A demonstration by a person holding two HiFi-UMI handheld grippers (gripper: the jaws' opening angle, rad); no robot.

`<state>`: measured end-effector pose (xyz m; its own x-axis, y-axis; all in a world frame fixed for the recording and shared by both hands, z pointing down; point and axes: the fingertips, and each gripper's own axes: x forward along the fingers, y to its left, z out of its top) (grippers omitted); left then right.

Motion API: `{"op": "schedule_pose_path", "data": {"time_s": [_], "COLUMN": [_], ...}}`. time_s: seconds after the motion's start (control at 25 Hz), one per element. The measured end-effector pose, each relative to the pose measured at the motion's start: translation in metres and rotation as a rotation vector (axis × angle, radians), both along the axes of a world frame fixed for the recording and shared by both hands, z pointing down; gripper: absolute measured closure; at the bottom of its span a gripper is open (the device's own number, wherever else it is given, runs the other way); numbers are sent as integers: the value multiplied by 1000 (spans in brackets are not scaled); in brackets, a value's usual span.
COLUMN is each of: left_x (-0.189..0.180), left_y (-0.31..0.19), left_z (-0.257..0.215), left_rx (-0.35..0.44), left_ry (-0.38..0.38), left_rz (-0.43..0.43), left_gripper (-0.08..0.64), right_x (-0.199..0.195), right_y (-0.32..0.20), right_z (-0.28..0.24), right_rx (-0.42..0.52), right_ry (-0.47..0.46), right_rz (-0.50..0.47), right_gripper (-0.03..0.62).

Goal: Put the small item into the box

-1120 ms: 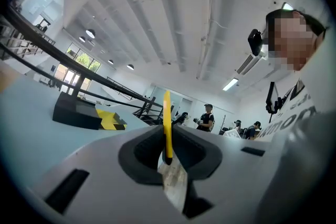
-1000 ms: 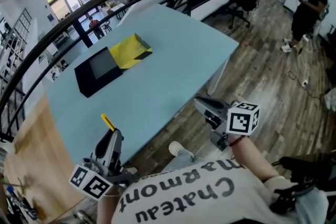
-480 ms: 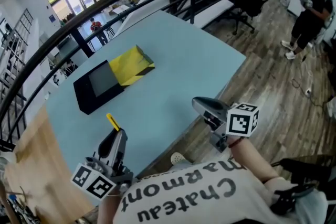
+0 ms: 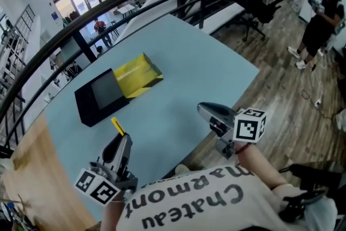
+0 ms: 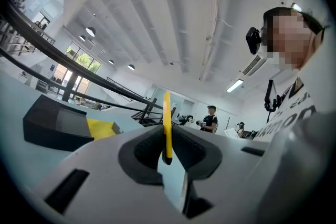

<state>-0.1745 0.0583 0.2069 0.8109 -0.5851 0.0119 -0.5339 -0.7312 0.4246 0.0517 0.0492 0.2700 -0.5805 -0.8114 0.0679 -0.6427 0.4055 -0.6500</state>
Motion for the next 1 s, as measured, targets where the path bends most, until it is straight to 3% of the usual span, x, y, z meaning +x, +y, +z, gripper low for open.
{"op": "schedule_pose_path", "data": {"time_s": [0.52,0.8,1.0], "left_x": [-27,-24,-23], "left_y": [-66,-67,-58], "left_z": [-14,25,40], "left_rx": [18,-62,-68], "left_ry": [56,27,-18], "left_rz": [-83,-124,-145], "left_gripper": [511,511,511], "right_x": [-13,-35,-46], "right_y": [-66,-75,-81], "right_z": [-9,13,27], "right_rx": [-17,-68,-103], "right_ry": [29,62,67], "right_rz": [-45,-132,-190], "right_gripper": [546,546,546]}}
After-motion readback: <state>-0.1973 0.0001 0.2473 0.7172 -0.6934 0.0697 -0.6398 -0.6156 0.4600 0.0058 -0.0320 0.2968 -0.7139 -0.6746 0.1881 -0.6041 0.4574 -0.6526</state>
